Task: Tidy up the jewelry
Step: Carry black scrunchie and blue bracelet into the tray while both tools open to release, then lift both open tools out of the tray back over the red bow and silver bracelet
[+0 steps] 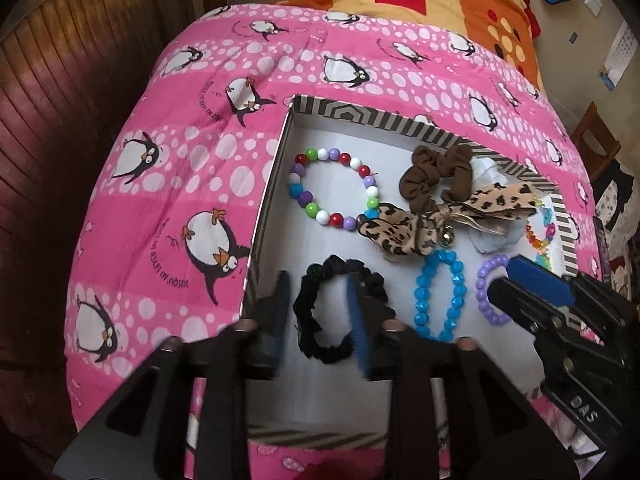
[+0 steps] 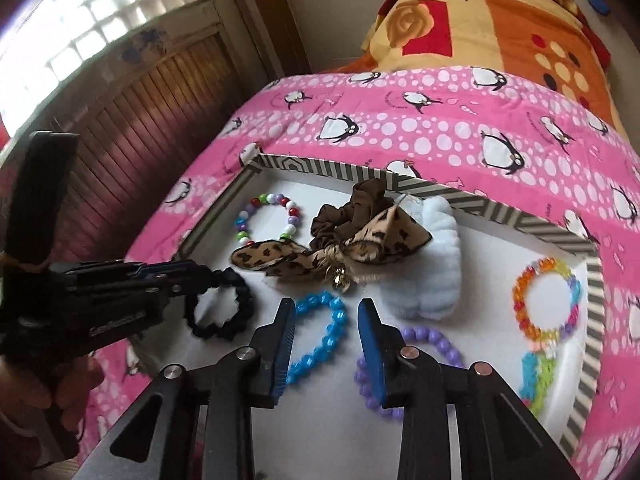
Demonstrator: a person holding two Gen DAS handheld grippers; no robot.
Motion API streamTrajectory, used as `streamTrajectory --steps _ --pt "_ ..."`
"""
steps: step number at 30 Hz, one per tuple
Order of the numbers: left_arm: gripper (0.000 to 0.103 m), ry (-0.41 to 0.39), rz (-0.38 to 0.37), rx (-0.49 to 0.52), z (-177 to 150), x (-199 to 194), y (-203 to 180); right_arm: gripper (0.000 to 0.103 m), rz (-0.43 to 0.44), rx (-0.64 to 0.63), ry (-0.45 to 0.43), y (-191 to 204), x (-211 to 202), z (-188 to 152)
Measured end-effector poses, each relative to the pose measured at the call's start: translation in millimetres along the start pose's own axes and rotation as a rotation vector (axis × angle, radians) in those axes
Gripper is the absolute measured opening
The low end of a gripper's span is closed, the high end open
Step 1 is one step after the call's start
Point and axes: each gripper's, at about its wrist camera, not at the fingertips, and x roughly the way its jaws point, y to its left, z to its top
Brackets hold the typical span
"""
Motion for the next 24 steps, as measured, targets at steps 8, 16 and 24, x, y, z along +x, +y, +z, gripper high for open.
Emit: streamTrajectory --steps 8,16,24 --pt "0.047 -0.057 0.014 0.029 -19.7 -35.4 -12.0 0.033 -0.001 0.029 -0.042 5.2 -42.5 -27.7" --pt "0.047 -0.117 0.033 0.066 -46.6 -66.0 -25.4 0.035 -0.035 0.035 -0.058 9.9 -65.2 -50.9" --pt "0.047 -0.145 0.049 0.063 -64.3 -81.0 -35.4 0.038 -0.058 0.049 -0.079 12.8 -83.3 -64.3"
